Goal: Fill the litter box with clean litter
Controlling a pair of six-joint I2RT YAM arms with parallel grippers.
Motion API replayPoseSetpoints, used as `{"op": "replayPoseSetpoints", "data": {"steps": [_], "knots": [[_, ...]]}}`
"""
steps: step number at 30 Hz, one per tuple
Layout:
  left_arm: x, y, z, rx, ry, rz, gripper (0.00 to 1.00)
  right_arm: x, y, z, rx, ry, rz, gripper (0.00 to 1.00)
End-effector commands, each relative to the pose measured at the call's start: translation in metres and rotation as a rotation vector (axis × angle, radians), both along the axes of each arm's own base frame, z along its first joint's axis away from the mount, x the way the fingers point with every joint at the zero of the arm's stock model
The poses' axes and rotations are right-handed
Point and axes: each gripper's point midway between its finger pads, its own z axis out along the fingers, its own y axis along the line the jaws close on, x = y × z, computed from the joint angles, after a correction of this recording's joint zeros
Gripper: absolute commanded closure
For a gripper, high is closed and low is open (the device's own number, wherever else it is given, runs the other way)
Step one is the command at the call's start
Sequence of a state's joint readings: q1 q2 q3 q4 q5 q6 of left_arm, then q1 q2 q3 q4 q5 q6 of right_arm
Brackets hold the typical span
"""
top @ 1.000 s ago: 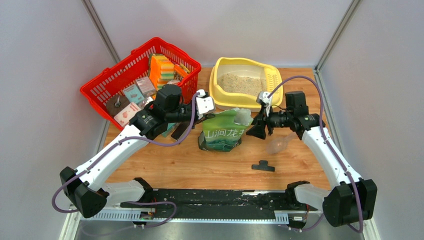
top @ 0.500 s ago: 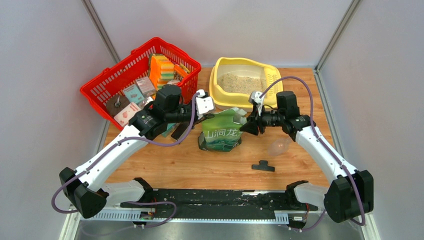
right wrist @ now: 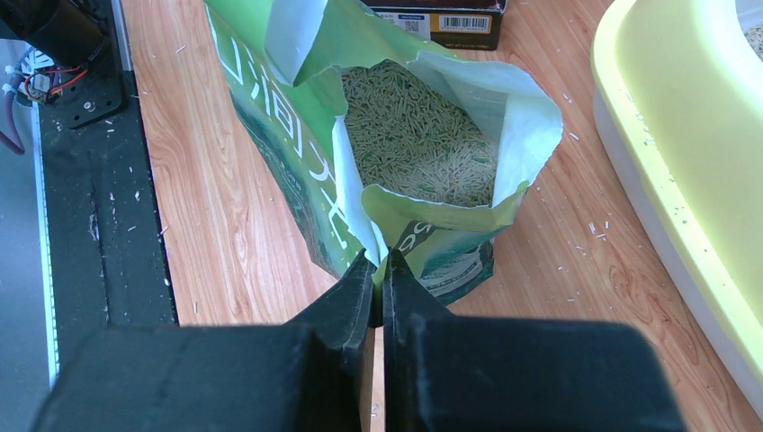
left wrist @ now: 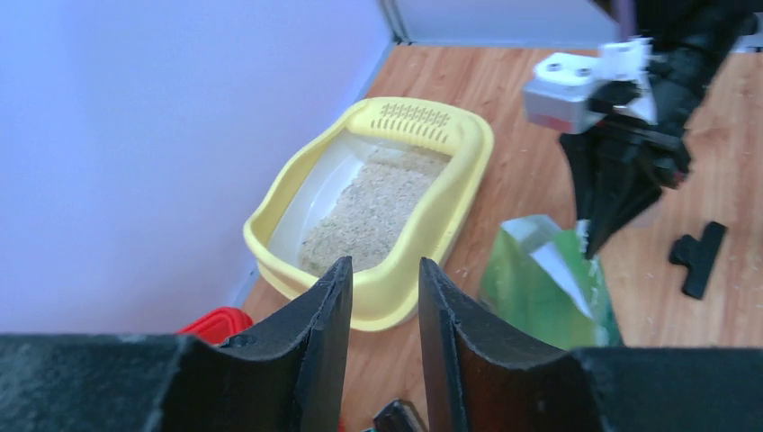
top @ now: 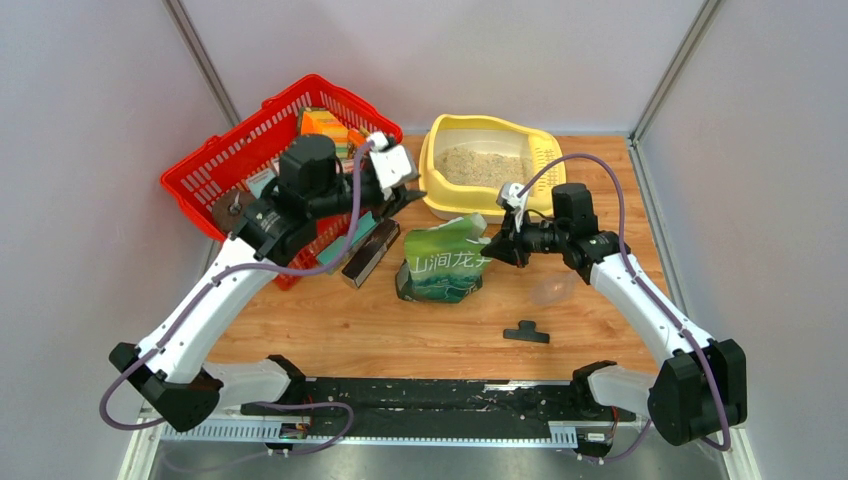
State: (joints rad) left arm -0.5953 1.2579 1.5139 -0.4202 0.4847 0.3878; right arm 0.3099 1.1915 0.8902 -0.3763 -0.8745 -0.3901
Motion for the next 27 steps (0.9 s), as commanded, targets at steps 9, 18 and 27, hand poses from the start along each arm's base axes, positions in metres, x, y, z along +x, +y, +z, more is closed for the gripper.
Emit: {"op": "replayPoseSetpoints", "data": {"steps": [9,18,27], "knots": [[0.067,-0.029,-0.106,0.205,0.116,-0.116,0.88,0.008,0.006,0.014,0.019,-0.057,0.011,0.96],[0.054,-0.077,-0.141,0.109,0.226,-0.299,0.92,0.009,0.007,0.015,0.032,-0.045,-0.002,0.96],[0.052,-0.113,-0.166,0.09,0.268,-0.389,0.92,0.011,0.008,0.022,0.043,-0.035,-0.013,0.96]]}}
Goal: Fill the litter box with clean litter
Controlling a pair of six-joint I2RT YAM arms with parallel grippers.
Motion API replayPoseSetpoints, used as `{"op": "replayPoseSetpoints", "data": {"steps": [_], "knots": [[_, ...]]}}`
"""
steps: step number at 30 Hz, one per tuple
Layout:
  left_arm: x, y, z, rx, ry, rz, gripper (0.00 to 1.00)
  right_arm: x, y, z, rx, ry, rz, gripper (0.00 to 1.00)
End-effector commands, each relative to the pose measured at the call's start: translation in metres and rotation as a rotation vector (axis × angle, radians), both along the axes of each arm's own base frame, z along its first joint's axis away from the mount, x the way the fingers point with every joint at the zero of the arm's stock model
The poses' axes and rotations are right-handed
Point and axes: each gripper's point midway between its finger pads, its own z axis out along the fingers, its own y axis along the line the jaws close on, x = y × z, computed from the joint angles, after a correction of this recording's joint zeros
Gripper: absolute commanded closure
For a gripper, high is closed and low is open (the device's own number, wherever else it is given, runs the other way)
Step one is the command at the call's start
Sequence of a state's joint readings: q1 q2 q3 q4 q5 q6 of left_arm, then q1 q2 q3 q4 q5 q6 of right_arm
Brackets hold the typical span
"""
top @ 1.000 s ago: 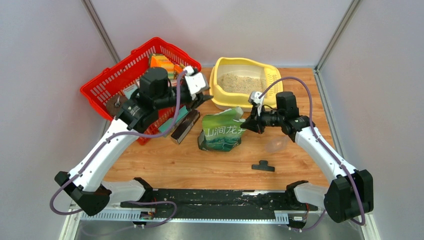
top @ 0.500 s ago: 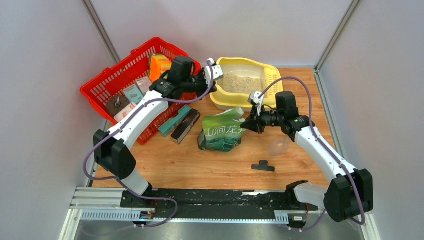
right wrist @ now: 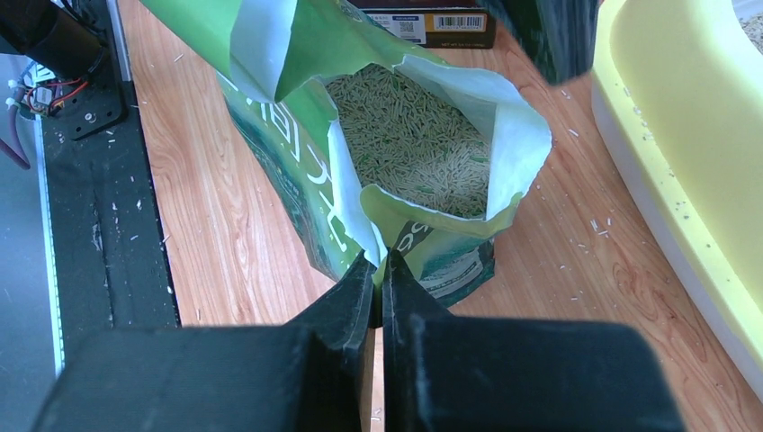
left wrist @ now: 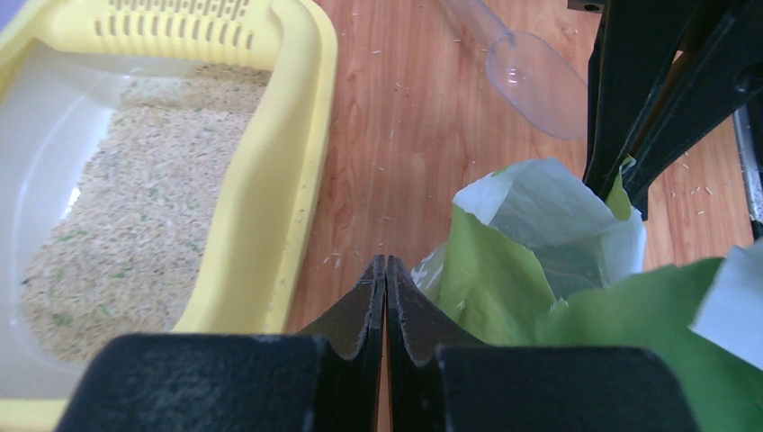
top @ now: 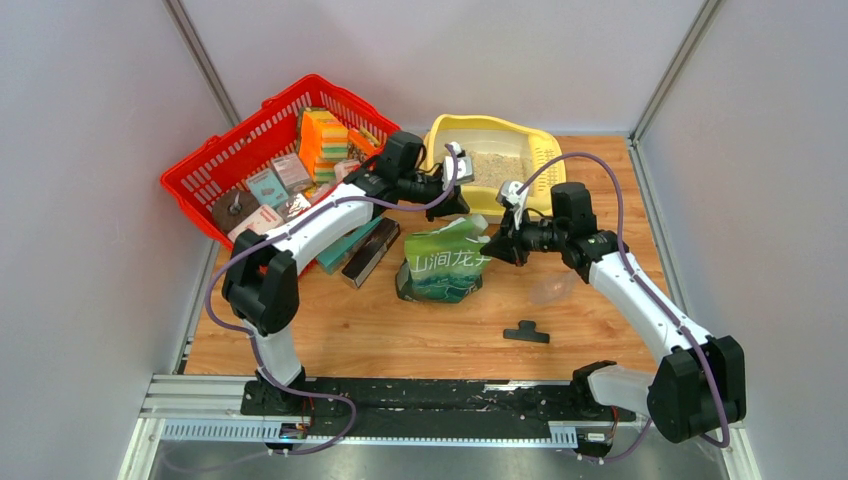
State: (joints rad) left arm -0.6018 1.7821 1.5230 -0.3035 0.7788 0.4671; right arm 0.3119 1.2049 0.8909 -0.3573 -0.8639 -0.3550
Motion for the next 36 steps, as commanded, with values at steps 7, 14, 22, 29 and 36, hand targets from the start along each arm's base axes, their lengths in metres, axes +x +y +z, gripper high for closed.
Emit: {"op": "replayPoseSetpoints", "data": {"steps": [7,14,22,29,36], "knots": [[-0.023,-0.031,0.021,-0.136,0.055,-0.148,0.92,0.01,0.005,0.026,0.033,-0.059,-0.02,0.96],[-0.05,-0.042,0.011,-0.15,0.125,-0.227,0.92,0.013,0.005,0.029,0.031,-0.063,-0.022,0.96],[-0.06,-0.051,0.015,-0.195,0.204,-0.25,0.94,0.021,0.004,0.024,-0.002,-0.064,-0.026,0.96],[-0.064,-0.047,0.009,-0.177,0.208,-0.252,0.95,0.027,-0.002,0.02,-0.041,-0.079,-0.055,0.94],[-0.057,-0.045,0.006,-0.164,0.189,-0.219,0.96,0.027,-0.01,0.019,-0.1,-0.113,-0.068,0.84]]}}
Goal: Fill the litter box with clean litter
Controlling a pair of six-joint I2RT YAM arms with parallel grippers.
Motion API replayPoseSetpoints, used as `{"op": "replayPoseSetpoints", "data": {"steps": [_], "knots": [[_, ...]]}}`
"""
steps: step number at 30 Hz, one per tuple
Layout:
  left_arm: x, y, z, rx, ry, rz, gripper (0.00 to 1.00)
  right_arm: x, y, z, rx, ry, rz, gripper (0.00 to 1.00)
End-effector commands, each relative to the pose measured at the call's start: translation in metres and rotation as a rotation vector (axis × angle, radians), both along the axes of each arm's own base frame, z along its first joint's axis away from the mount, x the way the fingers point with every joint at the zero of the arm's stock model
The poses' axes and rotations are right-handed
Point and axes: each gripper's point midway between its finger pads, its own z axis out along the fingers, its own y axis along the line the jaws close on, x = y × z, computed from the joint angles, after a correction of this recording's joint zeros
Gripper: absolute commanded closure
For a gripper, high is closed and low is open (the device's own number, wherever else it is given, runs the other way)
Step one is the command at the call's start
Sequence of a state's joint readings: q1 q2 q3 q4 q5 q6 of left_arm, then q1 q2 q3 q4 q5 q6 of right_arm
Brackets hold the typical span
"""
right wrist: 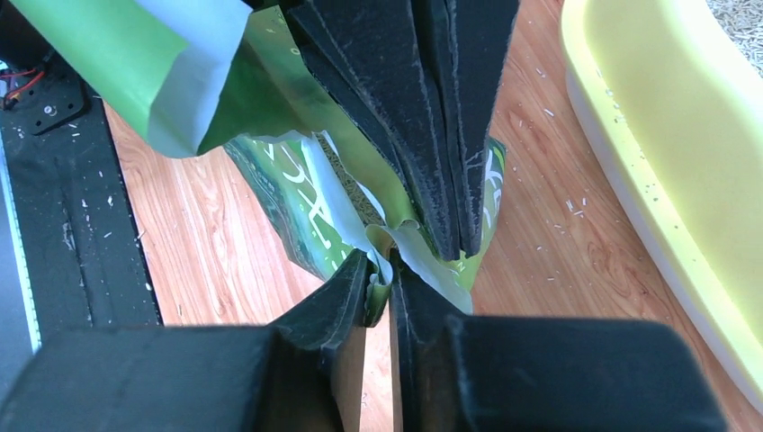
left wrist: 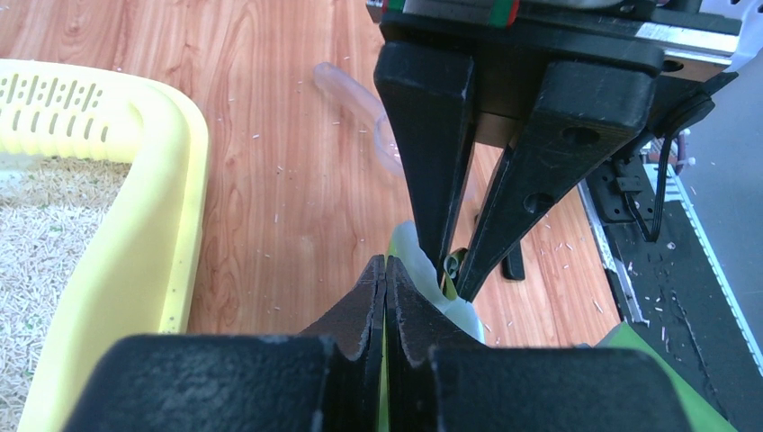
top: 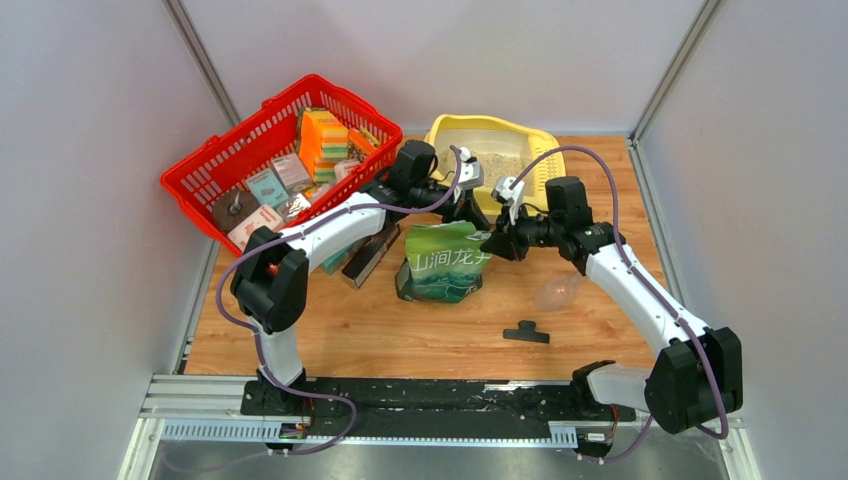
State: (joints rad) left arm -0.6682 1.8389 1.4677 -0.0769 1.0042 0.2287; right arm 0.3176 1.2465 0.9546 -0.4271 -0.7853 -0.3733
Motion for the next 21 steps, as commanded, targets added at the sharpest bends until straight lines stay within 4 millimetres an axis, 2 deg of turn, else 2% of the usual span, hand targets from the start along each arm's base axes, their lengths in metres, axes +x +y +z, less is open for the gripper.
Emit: {"op": "replayPoseSetpoints", "data": {"steps": [1,7,15,21], "knots": [[-0.006,-0.001,0.008,-0.021,-0.014,-0.024,0.96,0.015,-0.008,0.023,-0.049,-0.132,-0.024,0.82],[-0.002,-0.005,0.014,-0.036,-0.018,-0.017,0.97,0.015,-0.018,0.019,-0.103,-0.164,-0.044,0.73],[0.004,-0.004,0.014,-0.027,-0.017,0.017,0.97,0.006,-0.012,0.02,-0.079,-0.158,0.018,0.68],[0.012,-0.001,0.015,-0.027,-0.005,0.049,0.97,0.012,-0.02,0.017,-0.117,-0.176,-0.002,0.61]]}}
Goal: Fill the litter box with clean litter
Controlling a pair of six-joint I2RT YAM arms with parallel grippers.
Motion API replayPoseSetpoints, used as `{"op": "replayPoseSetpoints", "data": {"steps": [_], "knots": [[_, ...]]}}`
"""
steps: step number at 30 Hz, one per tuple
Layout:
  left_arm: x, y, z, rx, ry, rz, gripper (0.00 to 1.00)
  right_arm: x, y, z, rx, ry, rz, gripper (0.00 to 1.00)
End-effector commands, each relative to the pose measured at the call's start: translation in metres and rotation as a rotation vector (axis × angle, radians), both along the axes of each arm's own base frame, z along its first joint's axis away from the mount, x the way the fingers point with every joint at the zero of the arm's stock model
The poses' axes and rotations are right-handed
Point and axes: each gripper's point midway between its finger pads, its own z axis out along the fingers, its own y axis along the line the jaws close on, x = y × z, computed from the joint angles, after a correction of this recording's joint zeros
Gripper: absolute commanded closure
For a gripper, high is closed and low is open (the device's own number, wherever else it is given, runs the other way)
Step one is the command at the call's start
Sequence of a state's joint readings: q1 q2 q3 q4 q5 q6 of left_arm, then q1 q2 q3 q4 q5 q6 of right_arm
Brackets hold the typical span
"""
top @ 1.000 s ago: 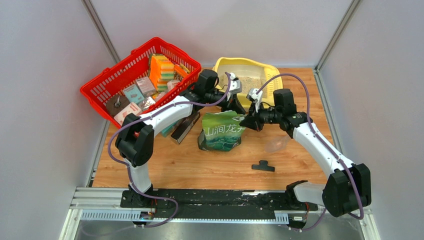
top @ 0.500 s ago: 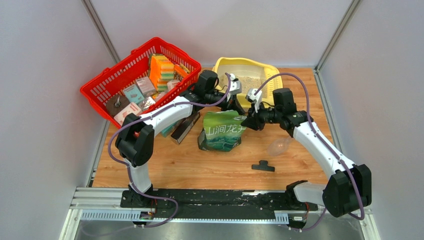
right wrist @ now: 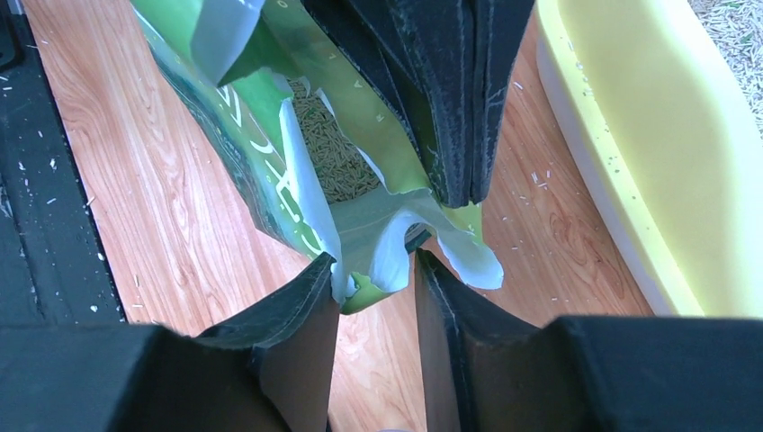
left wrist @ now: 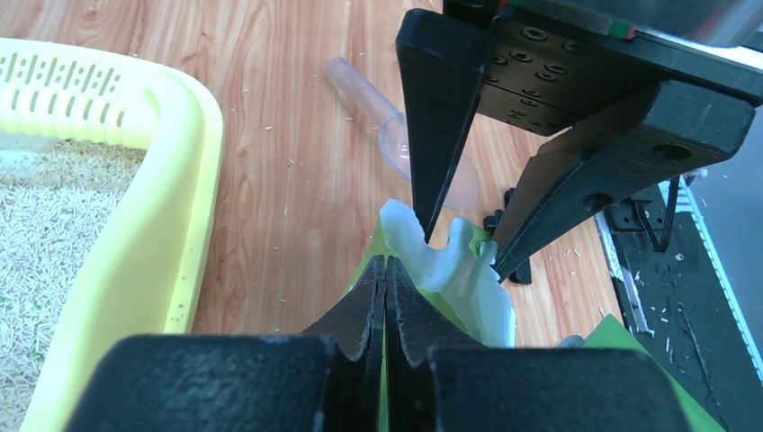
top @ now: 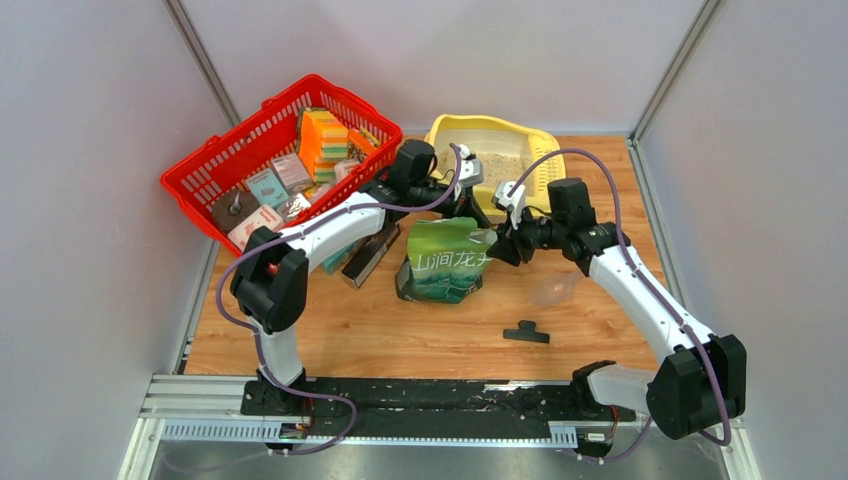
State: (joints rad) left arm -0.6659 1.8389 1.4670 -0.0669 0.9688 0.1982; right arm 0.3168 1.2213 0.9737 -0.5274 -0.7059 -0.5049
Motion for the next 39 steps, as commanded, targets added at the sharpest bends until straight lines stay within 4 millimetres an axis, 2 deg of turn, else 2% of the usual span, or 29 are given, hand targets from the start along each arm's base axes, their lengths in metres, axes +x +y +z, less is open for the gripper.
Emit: {"op": "replayPoseSetpoints", "data": {"steps": [1,4,10,20,24,32,39], "knots": [[0.007,-0.001,0.016,-0.036,-0.016,0.012,0.97,0.013,-0.004,0.022,-0.01,-0.108,0.0,0.59],[0.009,0.0,0.017,-0.038,-0.012,0.019,0.97,0.017,-0.005,0.024,-0.014,-0.119,-0.007,0.52],[0.008,-0.001,0.018,-0.038,0.004,0.017,0.97,0.021,-0.005,0.025,-0.02,-0.142,0.005,0.43],[0.01,-0.001,0.017,-0.035,0.018,0.03,0.97,0.033,-0.014,0.029,-0.012,-0.139,0.007,0.38],[0.01,-0.002,0.017,-0.035,0.026,0.03,0.97,0.032,-0.007,0.028,0.015,-0.112,0.069,0.33],[0.009,-0.001,0.018,-0.03,0.045,0.033,0.97,0.024,0.012,0.032,0.106,-0.048,0.182,0.32],[0.012,0.0,0.02,-0.032,0.065,0.048,0.97,0.012,0.018,0.026,0.151,0.038,0.225,0.38]]}}
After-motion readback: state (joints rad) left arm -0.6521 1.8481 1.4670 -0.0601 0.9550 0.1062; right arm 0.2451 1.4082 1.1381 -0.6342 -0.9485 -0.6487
